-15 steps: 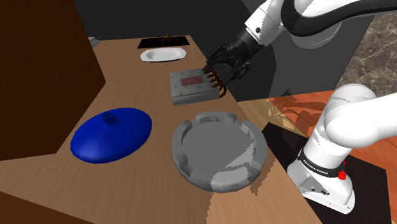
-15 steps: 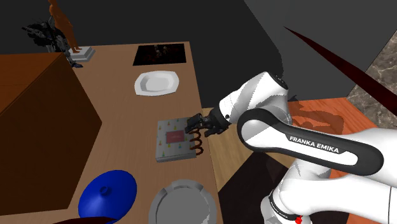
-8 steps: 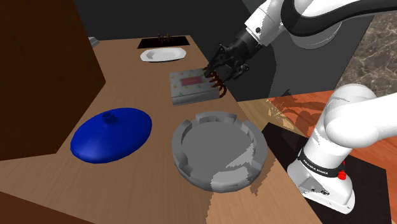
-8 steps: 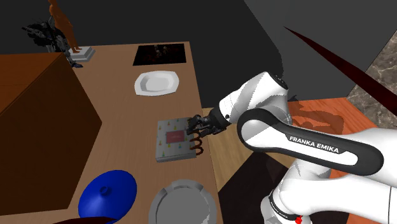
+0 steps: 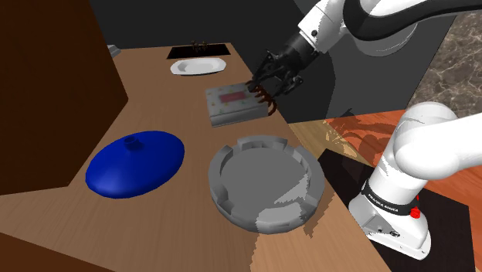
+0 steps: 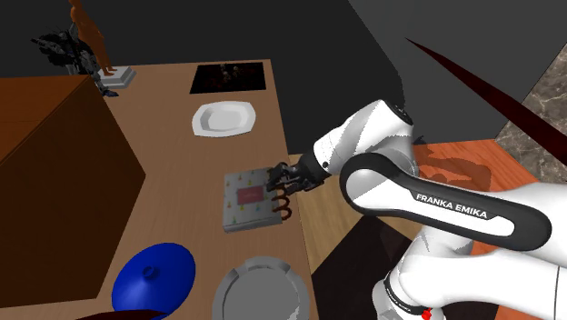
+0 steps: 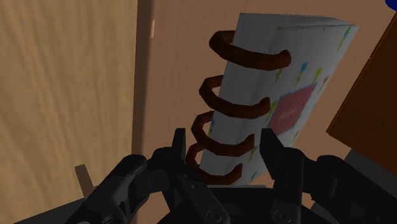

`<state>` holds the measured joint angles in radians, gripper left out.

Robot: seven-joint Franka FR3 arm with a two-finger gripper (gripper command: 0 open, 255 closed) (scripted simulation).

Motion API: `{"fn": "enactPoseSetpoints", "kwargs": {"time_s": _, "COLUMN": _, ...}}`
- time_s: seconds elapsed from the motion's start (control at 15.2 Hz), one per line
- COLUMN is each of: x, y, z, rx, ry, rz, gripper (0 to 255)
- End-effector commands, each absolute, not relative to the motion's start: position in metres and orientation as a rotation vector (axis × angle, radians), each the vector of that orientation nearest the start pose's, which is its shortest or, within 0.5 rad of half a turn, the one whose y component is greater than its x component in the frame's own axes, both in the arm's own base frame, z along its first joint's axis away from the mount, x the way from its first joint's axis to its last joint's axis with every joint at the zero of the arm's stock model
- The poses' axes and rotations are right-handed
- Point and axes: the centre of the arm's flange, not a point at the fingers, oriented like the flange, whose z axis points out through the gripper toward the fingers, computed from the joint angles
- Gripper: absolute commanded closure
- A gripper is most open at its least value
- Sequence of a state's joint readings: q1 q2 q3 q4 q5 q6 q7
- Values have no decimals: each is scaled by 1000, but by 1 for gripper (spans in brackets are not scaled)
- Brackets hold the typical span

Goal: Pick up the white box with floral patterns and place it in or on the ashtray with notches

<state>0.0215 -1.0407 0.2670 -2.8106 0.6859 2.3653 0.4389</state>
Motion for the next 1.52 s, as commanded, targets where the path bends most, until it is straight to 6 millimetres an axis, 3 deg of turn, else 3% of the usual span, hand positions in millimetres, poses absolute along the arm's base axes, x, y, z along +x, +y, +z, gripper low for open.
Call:
{"fn": "enactPoseSetpoints", "kwargs": {"time_s": 0.0, "x": 287, "y": 98, "z": 530, "rx": -2439, "ry": 700, "rz": -589, "gripper": 255}}
{"fn": "enactPoseSetpoints", "kwargs": {"time_s": 1.12, "x": 287, "y": 98, "z": 615, "rx": -2439, "ry": 700, "rz": -589, "gripper": 255}}
{"fn": "enactPoseSetpoints", "kwargs": {"time_s": 1.45, "x": 236, "y": 140, "z": 619, "rx": -2439, "ry": 700, "rz": -589, "gripper": 255}}
